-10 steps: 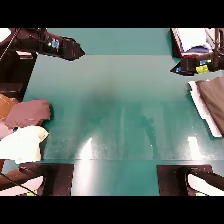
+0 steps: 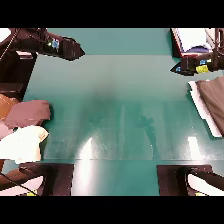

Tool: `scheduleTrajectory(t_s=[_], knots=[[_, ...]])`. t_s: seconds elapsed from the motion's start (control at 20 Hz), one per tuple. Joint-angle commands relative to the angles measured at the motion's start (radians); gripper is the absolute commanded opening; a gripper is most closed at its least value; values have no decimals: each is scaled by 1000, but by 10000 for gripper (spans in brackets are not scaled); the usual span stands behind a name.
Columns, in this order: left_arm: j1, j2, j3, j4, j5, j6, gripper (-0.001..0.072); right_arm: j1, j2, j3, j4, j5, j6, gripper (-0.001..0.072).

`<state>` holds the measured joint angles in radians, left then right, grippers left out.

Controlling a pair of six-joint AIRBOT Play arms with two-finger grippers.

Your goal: Fold the shirts.

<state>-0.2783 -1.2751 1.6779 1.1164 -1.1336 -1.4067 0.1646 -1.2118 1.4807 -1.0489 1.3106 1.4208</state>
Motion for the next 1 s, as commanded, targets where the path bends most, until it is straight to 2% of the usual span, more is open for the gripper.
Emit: scheduleTrajectory(t_s=[0.0, 0.25, 0.4, 0.55, 0.65, 0.7, 0.8, 0.95], knots=[[0, 0, 0, 0, 0, 0, 25, 0, -1, 0, 1, 1, 0, 14], [2, 0, 2, 12, 39, 2, 25, 0, -1, 0, 1, 2, 0, 14], [77, 26, 12, 171, -127, -1, 24, 0, 0, 0, 1, 6, 0, 14], [222, 72, -15, 367, -271, -28, 25, 0, -1, 0, 1, 18, 0, 14], [326, 77, -68, 425, -363, -48, 27, 0, -1, -1, 1, 17, 0, 14], [377, 77, -119, 428, -380, -56, 67, 0, 0, -6, 1, 16, 0, 14], [449, 77, -247, 429, -341, -61, 672, 0, -1, -24, 2, 14, 0, 14], [513, 74, -468, 439, -200, -61, 666, 0, -1, -60, 2, 16, 0, 14]])
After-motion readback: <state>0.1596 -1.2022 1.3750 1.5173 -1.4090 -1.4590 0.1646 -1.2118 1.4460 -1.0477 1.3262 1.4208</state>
